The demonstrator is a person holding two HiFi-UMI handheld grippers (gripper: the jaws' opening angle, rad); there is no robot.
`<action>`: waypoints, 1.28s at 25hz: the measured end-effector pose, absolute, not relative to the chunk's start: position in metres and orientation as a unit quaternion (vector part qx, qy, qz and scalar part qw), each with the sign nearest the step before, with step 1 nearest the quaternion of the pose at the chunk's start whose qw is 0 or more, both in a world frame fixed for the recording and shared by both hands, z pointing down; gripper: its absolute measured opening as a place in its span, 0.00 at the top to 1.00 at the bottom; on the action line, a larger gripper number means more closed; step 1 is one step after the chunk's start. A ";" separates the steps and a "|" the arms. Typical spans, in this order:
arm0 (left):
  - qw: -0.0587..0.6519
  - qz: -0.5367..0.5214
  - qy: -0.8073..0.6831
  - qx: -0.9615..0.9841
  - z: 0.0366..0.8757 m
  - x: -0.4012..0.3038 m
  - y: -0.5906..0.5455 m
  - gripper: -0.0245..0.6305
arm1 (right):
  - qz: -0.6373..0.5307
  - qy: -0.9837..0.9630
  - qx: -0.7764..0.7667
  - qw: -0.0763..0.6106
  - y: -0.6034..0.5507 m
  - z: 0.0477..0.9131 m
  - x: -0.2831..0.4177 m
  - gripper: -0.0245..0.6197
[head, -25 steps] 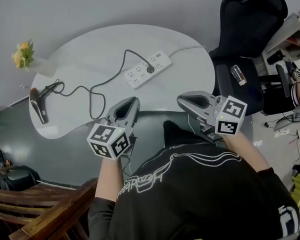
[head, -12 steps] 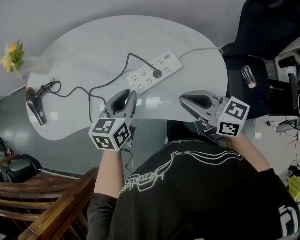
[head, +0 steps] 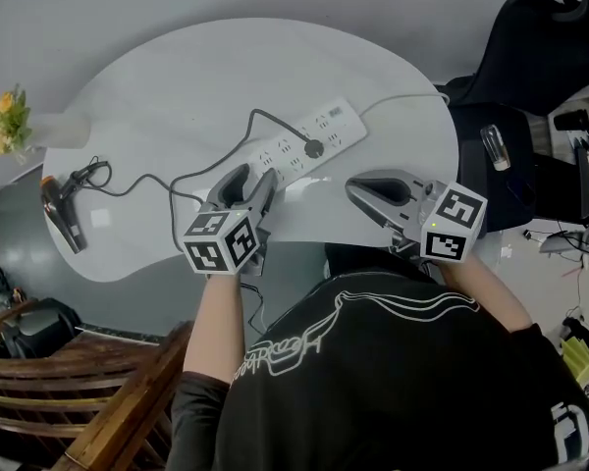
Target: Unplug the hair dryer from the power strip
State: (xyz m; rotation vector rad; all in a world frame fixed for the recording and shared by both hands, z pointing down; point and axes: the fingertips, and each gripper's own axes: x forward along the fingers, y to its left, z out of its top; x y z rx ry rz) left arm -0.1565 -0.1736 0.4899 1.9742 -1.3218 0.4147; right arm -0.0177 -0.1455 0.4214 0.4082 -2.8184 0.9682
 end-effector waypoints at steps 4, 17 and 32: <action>0.373 0.177 -0.520 0.748 0.509 -0.165 -0.179 0.62 | 0.324 -0.931 0.146 0.078 -0.154 0.433 -0.022 0.96; 0.410 0.161 -0.532 0.723 0.529 -0.166 -0.181 0.67 | 0.289 -0.933 0.169 0.134 -0.175 0.457 -0.037 0.96; 0.409 0.145 -0.537 0.724 0.530 -0.166 -0.181 0.67 | 0.156 -0.955 0.182 0.175 -0.205 0.470 -0.065 0.80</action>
